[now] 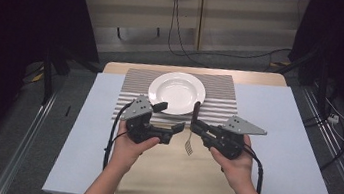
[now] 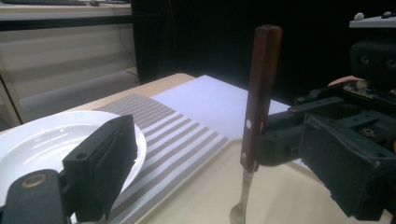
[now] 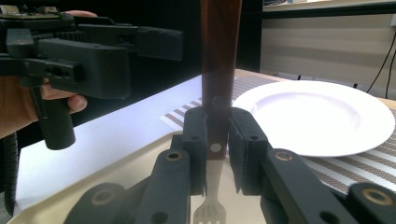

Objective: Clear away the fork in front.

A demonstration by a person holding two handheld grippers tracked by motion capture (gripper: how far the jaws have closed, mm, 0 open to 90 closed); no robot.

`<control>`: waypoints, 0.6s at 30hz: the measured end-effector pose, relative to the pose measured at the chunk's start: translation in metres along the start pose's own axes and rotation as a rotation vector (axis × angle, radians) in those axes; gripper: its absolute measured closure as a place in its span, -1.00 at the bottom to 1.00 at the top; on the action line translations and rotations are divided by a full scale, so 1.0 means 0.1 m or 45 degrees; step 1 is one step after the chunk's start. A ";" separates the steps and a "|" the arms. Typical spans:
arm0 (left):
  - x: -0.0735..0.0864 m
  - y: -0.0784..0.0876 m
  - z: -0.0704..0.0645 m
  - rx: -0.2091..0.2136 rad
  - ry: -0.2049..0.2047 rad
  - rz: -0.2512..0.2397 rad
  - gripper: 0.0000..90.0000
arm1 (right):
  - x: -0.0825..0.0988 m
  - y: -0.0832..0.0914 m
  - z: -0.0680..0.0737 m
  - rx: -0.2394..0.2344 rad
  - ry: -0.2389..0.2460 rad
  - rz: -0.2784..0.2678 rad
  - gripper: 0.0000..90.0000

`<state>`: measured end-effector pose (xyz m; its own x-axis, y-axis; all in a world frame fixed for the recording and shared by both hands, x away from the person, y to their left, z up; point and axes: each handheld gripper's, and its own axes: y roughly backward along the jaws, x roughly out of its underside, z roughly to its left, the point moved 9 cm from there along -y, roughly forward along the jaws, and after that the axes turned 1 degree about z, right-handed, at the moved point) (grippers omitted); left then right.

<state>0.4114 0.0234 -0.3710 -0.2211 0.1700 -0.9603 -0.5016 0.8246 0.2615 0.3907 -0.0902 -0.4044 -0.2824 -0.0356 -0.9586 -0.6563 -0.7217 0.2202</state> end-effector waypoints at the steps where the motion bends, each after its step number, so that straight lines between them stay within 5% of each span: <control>1: -0.01 -0.01 0.00 -0.004 -0.004 -0.002 -0.73 | 0.00 0.00 0.01 0.001 0.003 -0.002 0.73; 8: -0.02 -0.10 -0.06 0.007 -0.025 0.003 -0.57 | 0.01 -0.02 0.04 -0.008 0.006 0.006 0.73; 18: -0.05 -0.18 -0.11 0.010 -0.024 -0.041 -0.09 | 0.02 -0.05 0.08 -0.014 0.016 0.017 0.73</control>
<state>0.4125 0.0014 -0.3697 -0.1887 0.1535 -0.9700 -0.5013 0.8343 0.2295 0.3880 -0.0815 -0.4064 -0.2820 -0.0537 -0.9579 -0.6449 -0.7286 0.2307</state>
